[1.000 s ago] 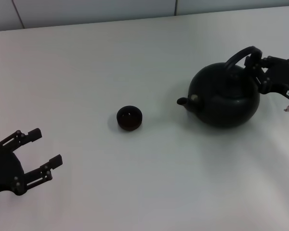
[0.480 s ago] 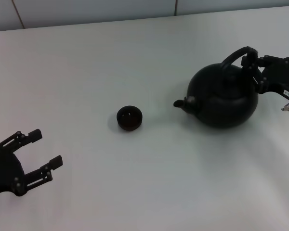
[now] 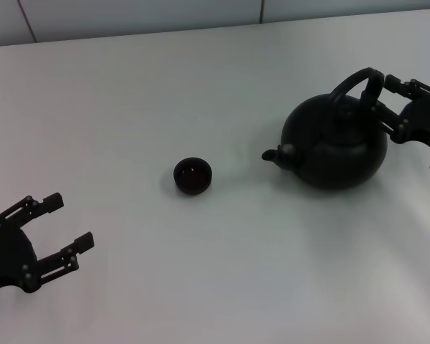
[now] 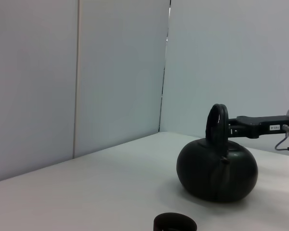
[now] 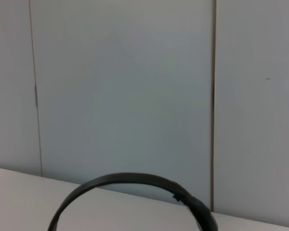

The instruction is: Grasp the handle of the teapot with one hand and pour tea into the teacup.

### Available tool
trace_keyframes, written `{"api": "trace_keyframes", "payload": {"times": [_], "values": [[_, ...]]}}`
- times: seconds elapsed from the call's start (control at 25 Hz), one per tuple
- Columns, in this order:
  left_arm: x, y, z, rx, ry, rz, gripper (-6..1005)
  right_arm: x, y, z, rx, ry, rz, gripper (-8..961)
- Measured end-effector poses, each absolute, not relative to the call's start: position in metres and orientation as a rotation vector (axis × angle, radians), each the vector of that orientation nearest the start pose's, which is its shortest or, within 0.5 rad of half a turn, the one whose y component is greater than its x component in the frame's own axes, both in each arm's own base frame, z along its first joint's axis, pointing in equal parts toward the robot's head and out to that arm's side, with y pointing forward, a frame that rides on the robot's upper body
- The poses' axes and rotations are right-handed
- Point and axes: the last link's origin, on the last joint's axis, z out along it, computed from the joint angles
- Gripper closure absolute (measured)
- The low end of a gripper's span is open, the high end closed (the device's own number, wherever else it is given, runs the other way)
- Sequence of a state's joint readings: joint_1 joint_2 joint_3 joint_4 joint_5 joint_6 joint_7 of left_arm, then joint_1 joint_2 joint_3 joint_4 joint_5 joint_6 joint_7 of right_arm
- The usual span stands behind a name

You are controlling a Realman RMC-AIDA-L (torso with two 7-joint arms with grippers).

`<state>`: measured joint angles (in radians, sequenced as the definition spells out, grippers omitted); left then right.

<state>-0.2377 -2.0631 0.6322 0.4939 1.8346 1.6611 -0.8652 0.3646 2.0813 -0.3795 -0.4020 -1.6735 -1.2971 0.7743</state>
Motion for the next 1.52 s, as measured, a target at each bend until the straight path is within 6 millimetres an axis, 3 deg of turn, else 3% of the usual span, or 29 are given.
{"api": "trace_keyframes", "payload": {"times": [0.04, 0.28, 0.52, 0.64, 0.84, 1.0, 1.08, 1.32, 1.52], "values": [[-0.333, 0.232, 0.0, -2.506, -0.428, -0.815, 185, 0.357, 0.304, 0.025, -2.018, 0.536, 0.665, 526], [-0.332, 0.234, -0.001, -2.514, -0.421, -0.816, 185, 0.366, 0.27, 0.037, -1.969, 0.528, 0.735, 358], [-0.33, 0.235, 0.0, -2.517, -0.411, -0.82, 185, 0.381, 0.21, 0.042, -1.867, 0.528, 0.797, 358], [-0.33, 0.236, -0.001, -2.52, -0.407, -0.821, 185, 0.387, 0.191, 0.04, -1.83, 0.546, 0.796, 358], [-0.327, 0.239, -0.001, -2.529, -0.399, -0.829, 185, 0.381, 0.187, 0.041, -1.888, 0.534, 0.836, 358], [-0.323, 0.244, -0.001, -2.546, -0.387, -0.833, 185, 0.37, 0.187, 0.04, -2.098, 0.497, 0.844, 358], [-0.32, 0.248, -0.001, -2.564, -0.375, -0.829, 185, 0.362, 0.194, 0.038, -2.275, 0.49, 0.825, 358], [-0.315, 0.256, -0.001, -2.616, -0.364, -0.811, 185, 0.357, 0.21, 0.037, -2.418, 0.485, 0.747, 358], [-0.309, 0.272, 0.006, -2.737, -0.369, -0.742, 185, 0.354, 0.221, 0.048, -2.508, 0.406, 0.643, 358]]}}
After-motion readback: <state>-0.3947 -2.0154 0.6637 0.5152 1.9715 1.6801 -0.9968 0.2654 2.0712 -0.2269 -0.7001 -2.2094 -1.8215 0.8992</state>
